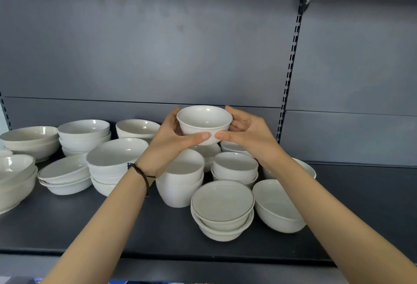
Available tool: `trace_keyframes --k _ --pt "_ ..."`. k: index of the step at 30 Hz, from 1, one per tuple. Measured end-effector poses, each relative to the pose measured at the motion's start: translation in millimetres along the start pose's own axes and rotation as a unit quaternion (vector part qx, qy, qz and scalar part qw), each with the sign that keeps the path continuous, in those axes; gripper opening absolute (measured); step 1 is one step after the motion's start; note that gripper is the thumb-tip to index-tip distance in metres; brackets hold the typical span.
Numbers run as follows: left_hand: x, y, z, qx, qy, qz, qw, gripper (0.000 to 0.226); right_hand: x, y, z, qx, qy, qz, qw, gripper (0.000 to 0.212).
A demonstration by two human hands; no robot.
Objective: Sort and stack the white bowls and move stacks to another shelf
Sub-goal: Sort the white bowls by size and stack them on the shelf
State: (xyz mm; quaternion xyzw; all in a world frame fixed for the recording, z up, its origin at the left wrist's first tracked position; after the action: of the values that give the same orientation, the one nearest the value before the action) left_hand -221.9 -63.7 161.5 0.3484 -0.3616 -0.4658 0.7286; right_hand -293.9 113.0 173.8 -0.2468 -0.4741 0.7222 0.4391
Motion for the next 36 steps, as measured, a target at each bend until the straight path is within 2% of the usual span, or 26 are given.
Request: trace_keyframes --k 9,16,21,25,27,31,36 --pt "-31.8 6.3 16.5 -0.003 -0.002 -0.025 1.000 0.052 38.0 -3.5 6.2 0.001 0.022 0.022 1.000 0.076" --pt "-57.0 4.2 10.0 0.025 0.008 0.018 1.000 0.072 63.1 -1.9 -10.2 0.002 -0.014 -0.004 1.000 0.083" --pt "-79.9 -0.3 -8.9 0.100 -0.045 0.078 0.991 0.094 93.5 3.7 -38.5 -0.005 -0.028 -0.030 0.999 0.080" --pt "-99.2 6.9 -22.3 0.123 -0.105 0.116 0.980 0.094 108.3 9.2 -57.4 -0.018 -0.052 -0.057 0.997 0.084" --pt "-106.0 13.9 -30.1 0.122 -0.113 0.129 0.978 0.087 114.7 12.0 -68.4 -0.024 -0.066 -0.071 0.995 0.086" --pt "-123.5 26.3 -44.9 0.094 -0.143 0.139 0.975 0.056 129.9 18.0 -87.3 -0.037 -0.078 -0.072 0.994 0.085" --pt "-143.4 28.2 -55.6 0.062 -0.153 0.208 0.964 0.052 145.0 27.3 -101.2 -0.042 -0.104 -0.058 0.992 0.085"
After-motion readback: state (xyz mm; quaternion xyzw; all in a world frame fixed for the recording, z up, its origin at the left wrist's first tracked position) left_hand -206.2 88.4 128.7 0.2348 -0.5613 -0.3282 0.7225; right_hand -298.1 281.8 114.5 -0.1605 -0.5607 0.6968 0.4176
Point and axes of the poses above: each hand's wrist, its own z-axis towards the middle knuckle, its own x-axis out of the back of the hand, y = z × x, the point moved 4 cm from there along z, towards the middle knuckle, and after that the axes turned 9 degrees about z, right-handed, at the moved point
